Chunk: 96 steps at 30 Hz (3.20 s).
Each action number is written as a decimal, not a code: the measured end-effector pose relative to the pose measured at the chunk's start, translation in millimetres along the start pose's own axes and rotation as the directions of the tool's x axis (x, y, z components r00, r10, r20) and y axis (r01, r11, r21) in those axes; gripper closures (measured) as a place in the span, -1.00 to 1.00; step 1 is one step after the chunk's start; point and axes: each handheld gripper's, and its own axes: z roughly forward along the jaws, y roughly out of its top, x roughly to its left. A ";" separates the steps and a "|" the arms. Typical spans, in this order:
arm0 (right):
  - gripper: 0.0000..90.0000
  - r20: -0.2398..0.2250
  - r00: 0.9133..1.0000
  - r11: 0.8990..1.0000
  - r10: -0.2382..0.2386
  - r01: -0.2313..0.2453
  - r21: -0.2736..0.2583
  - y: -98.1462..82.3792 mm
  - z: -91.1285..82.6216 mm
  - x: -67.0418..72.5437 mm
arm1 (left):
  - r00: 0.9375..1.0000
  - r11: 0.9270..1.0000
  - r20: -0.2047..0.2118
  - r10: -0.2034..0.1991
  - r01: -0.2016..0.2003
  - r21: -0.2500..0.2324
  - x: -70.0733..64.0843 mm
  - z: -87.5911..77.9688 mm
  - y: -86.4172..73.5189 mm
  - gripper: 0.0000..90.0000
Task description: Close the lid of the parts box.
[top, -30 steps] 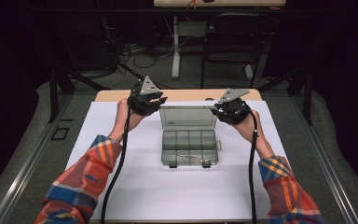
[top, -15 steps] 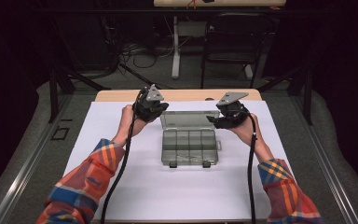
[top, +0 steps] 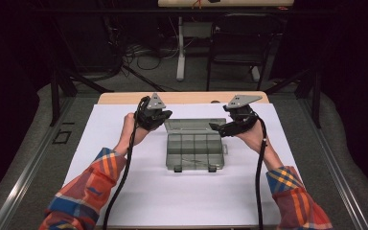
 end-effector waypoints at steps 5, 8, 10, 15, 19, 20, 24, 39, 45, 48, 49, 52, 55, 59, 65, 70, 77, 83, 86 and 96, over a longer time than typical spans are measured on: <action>-0.18 0.011 1.000 0.997 0.020 -0.019 -0.074 4.4 -8.8 3.2 | 1.000 1.000 0.005 0.003 -0.003 0.003 -2.1 0.5 -2.4 1.00; 0.20 0.039 0.999 0.995 0.021 -0.018 -0.094 5.8 -12.6 3.1 | 1.000 1.000 0.007 0.009 -0.009 0.008 -3.8 0.2 -3.2 1.00; 0.43 0.053 0.999 0.997 0.014 -0.010 -0.080 5.4 -12.3 2.4 | 1.000 1.000 0.010 0.011 -0.011 0.009 -4.6 -0.6 -3.0 1.00; 0.77 0.066 0.997 0.999 0.029 -0.027 -0.044 0.0 -8.2 -0.6 | 1.000 1.000 0.014 0.025 -0.025 0.009 -8.5 -1.5 -4.1 1.00; 0.92 0.068 0.997 0.999 0.027 -0.025 -0.030 -3.4 -6.0 0.4 | 0.999 0.999 0.019 0.032 -0.032 0.007 -11.9 -3.6 -5.0 1.00; 0.94 0.073 0.997 0.999 0.024 -0.022 -0.027 -3.8 -5.8 1.3 | 0.999 0.999 0.019 0.032 -0.032 0.007 -12.8 -3.9 -5.5 1.00; 0.99 0.074 0.997 1.000 0.014 -0.013 -0.021 -4.9 -5.3 4.6 | 0.999 0.999 0.024 0.032 -0.032 0.006 -15.4 -5.2 -8.7 1.00; 1.00 0.070 0.998 1.000 -0.001 0.000 0.009 -15.8 -2.6 14.9 | 0.998 0.999 0.035 0.052 -0.052 0.004 -27.9 -9.9 -17.5 1.00; 1.00 0.064 0.998 1.000 -0.013 0.012 0.021 -20.4 -2.4 19.5 | 0.998 0.998 0.044 0.055 -0.056 0.008 -31.9 -10.0 -22.0 1.00; 1.00 0.058 0.998 0.999 -0.016 0.015 0.030 -23.0 -1.2 21.5 | 0.997 0.998 0.047 0.061 -0.061 0.009 -34.5 -10.5 -24.1 1.00; 1.00 0.058 0.998 0.999 -0.018 0.016 0.032 -23.7 -0.8 22.3 | 0.997 0.998 0.050 0.062 -0.062 0.008 -35.4 -10.7 -24.9 1.00; 1.00 0.053 0.998 0.999 -0.021 0.019 0.039 -26.2 0.7 24.4 | 0.996 0.998 0.057 0.062 -0.063 0.009 -38.3 -10.5 -27.9 1.00; 1.00 0.050 0.998 0.999 -0.026 0.023 0.047 -29.5 2.0 26.2 | 0.996 0.998 0.058 0.067 -0.068 0.011 -40.9 -10.3 -31.0 1.00; 1.00 0.046 0.999 0.998 -0.023 0.020 0.054 -33.8 3.0 27.9 | 0.996 0.998 0.064 0.067 -0.068 0.012 -43.3 -10.4 -34.3 1.00; 1.00 0.040 0.999 0.998 -0.027 0.024 0.064 -38.9 4.8 31.1 | 0.995 0.998 0.072 0.066 -0.067 0.013 -47.4 -9.1 -39.2 1.00; 1.00 0.034 0.999 0.997 -0.026 0.023 0.074 -43.9 6.7 33.8 | 0.995 0.998 0.079 0.064 -0.065 0.013 -50.0 -8.7 -42.3 1.00; 1.00 0.026 0.999 0.996 -0.025 0.023 0.088 -49.9 10.4 36.5 | 0.994 0.998 0.088 0.064 -0.066 0.024 -53.1 -6.4 -48.2 1.00; 1.00 0.021 0.999 0.994 -0.026 0.024 0.104 -54.8 13.3 38.4 | 0.994 0.998 0.097 0.058 -0.061 0.029 -55.1 -4.7 -52.1 1.00; 1.00 0.019 1.000 0.994 -0.023 0.020 0.112 -57.5 14.7 39.0 | 0.993 0.998 0.100 0.058 -0.062 0.033 -56.5 -3.2 -54.4 1.00; 1.00 0.009 1.000 0.992 -0.023 0.022 0.126 -65.0 18.1 42.1 | 0.993 0.997 0.108 0.053 -0.058 0.047 -58.9 0.6 -61.0 1.00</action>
